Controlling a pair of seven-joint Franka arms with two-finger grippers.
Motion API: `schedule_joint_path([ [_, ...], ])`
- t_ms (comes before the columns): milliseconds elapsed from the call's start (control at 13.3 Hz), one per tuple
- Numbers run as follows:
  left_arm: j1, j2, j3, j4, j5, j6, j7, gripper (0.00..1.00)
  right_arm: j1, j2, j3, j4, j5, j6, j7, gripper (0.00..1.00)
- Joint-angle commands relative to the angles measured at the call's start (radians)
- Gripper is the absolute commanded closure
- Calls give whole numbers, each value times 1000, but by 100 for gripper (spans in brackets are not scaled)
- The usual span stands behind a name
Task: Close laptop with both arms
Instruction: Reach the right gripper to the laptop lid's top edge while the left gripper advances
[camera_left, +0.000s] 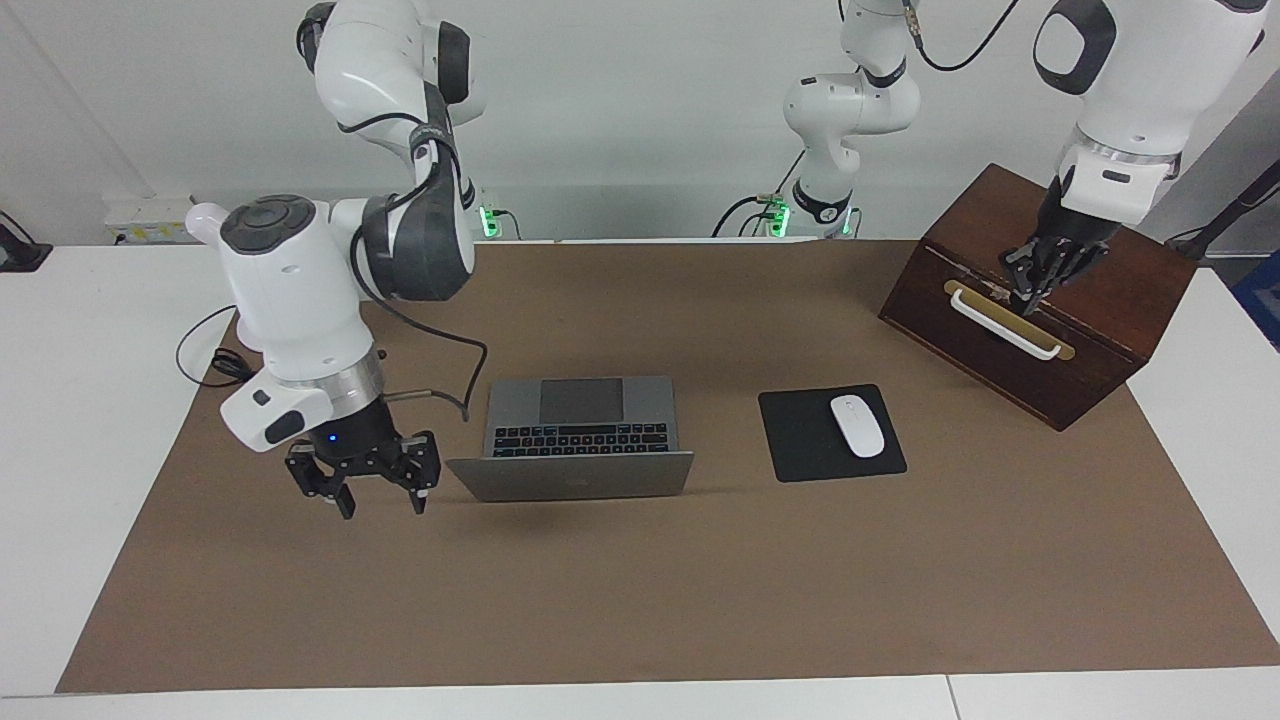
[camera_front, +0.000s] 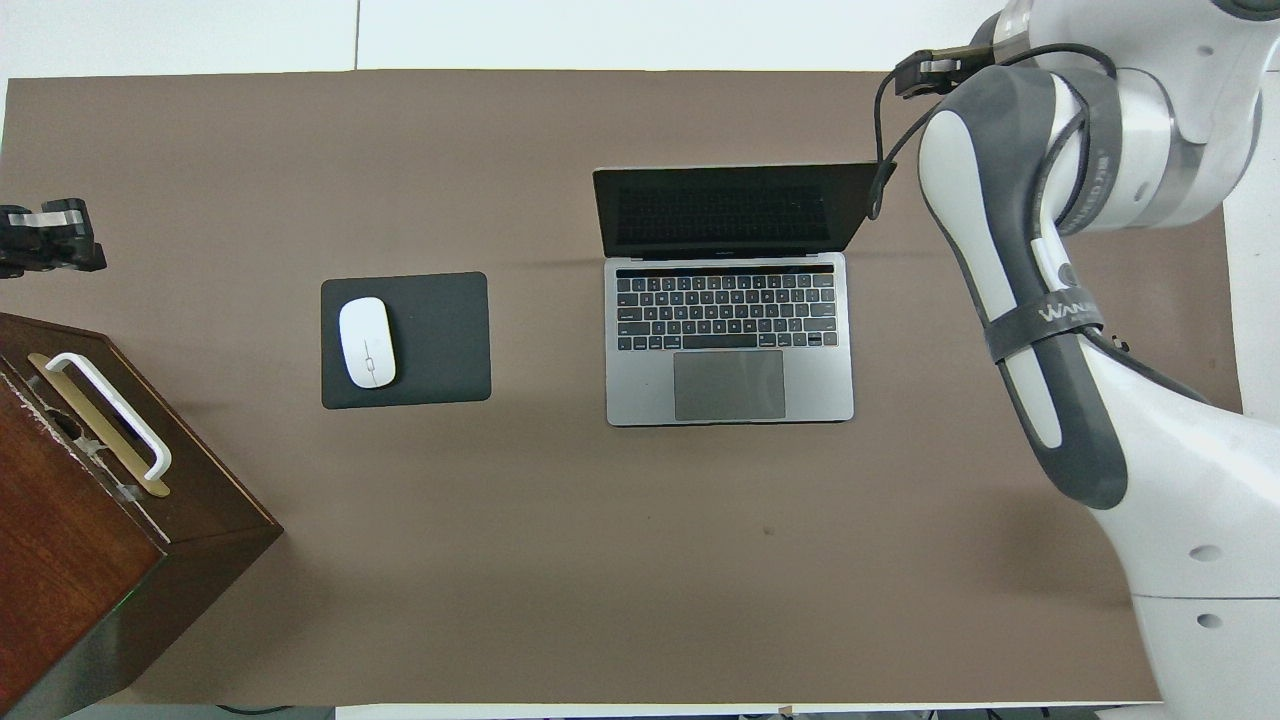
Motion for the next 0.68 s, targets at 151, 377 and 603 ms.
schedule_joint_path([
  [151, -5, -19, -14, -59, -75, 81, -40, 100, 41, 33, -12, 29, 28, 22, 78, 100],
  [377, -57, -16, -15, -61, -89, 98, 177, 100, 68, 28, -13, 31, 16, -16, 88, 100],
  [603, -94, -41, -17, -128, -91, 157, 287, 100, 117, 19, -21, 26, 5, -38, 90, 100],
])
